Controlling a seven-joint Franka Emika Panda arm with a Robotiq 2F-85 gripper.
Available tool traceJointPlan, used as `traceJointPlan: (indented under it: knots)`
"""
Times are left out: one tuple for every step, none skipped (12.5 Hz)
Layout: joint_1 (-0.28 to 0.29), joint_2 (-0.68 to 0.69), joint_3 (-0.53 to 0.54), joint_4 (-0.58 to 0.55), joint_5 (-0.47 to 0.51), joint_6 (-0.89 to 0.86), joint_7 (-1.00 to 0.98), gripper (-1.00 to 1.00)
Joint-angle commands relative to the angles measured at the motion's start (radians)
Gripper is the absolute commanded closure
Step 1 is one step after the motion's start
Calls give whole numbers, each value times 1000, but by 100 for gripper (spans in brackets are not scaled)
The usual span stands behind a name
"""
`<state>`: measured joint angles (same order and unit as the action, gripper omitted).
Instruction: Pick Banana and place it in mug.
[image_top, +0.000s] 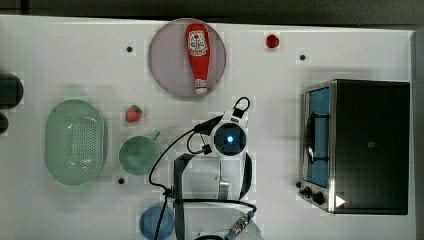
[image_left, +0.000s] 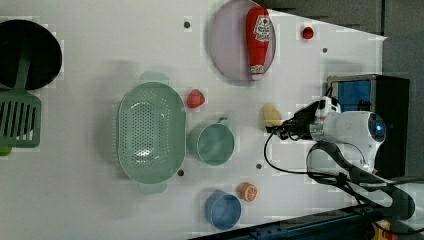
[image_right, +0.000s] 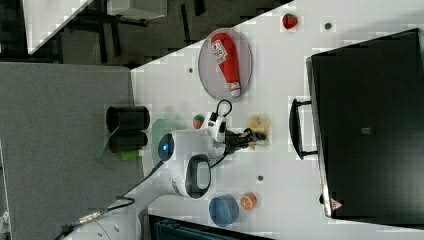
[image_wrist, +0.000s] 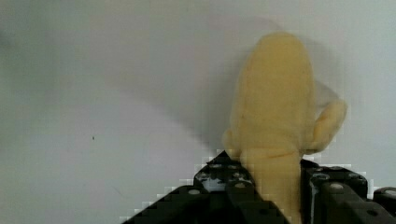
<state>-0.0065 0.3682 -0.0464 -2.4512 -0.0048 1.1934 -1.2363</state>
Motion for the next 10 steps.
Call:
traceJointPlan:
  knots:
    - [-20, -144, -7, 2, -15, -49, -22, 36]
    - [-20, -207, -9, 6, -15, -133, -22, 36]
    - [-20, -270, -8, 17, -15, -238, -17, 36]
    - [-19, -332, -6, 36, -15, -350, -15, 36]
    - [-18, -388, -2, 58, -15, -444, -12, 36]
    - [-17, -438, 5, 83, -15, -523, -9, 36]
    - [-15, -479, 17, 104, -15, -586, 0, 36]
    - [-13, -512, 32, 122, -15, -635, 29, 36]
    - [-11, -535, 51, 135, -14, -674, 79, 36]
    - [-7, -549, 73, 144, -12, -704, 134, 36]
